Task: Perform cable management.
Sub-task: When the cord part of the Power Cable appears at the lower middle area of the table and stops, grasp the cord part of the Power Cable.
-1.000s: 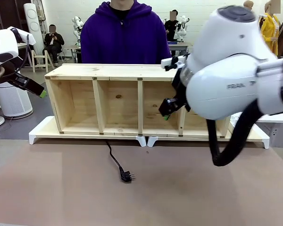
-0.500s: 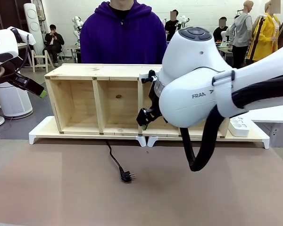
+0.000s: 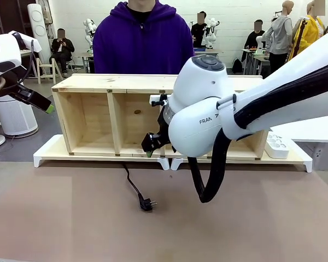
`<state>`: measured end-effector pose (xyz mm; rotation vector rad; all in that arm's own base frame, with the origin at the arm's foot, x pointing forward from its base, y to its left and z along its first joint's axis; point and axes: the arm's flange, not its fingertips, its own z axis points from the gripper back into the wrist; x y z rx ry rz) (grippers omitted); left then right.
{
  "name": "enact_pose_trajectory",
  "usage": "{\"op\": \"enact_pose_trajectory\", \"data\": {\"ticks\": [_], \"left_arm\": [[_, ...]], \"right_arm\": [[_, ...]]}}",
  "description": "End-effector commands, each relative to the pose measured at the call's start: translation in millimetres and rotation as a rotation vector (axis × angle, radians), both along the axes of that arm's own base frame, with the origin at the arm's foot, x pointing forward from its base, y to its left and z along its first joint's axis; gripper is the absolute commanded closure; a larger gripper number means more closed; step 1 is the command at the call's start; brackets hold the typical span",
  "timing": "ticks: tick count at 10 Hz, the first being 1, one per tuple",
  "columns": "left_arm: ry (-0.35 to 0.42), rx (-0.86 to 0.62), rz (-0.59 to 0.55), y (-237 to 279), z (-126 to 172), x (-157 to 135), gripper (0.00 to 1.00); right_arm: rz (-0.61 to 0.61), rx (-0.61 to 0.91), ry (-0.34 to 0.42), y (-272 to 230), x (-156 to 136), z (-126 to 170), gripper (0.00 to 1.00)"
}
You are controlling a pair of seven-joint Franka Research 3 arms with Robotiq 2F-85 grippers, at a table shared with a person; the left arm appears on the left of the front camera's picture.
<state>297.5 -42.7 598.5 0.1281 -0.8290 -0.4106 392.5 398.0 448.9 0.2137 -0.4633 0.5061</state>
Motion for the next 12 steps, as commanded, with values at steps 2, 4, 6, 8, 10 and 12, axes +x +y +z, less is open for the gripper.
{"op": "enact_pose_trajectory", "data": {"ticks": [2,4,6,8,10,12], "left_arm": [[-0.012,-0.016,0.001,-0.9,0.0,3.1,0.00],[-0.012,-0.016,0.001,-0.9,0.0,3.1,0.00],[-0.012,-0.016,0.001,-0.9,0.0,3.1,0.00],[-0.012,-0.016,0.001,-0.9,0.0,3.1,0.00],[-0.012,-0.016,0.001,-0.9,0.0,3.1,0.00],[-0.012,-0.016,0.001,-0.9,0.0,3.1,0.00]], "right_arm": [[0.014,-0.067,0.051,26.5,-2.7,-8.0,0.00],[0.031,-0.043,0.041,11.9,-5.2,-14.2,0.00],[0.031,-0.043,0.041,11.9,-5.2,-14.2,0.00],[0.031,-0.043,0.041,11.9,-5.2,-14.2,0.00],[0.030,-0.053,0.051,12.2,-3.6,-12.7,0.00],[0.089,-0.044,0.116,29.6,14.2,-39.2,0.00]]}}
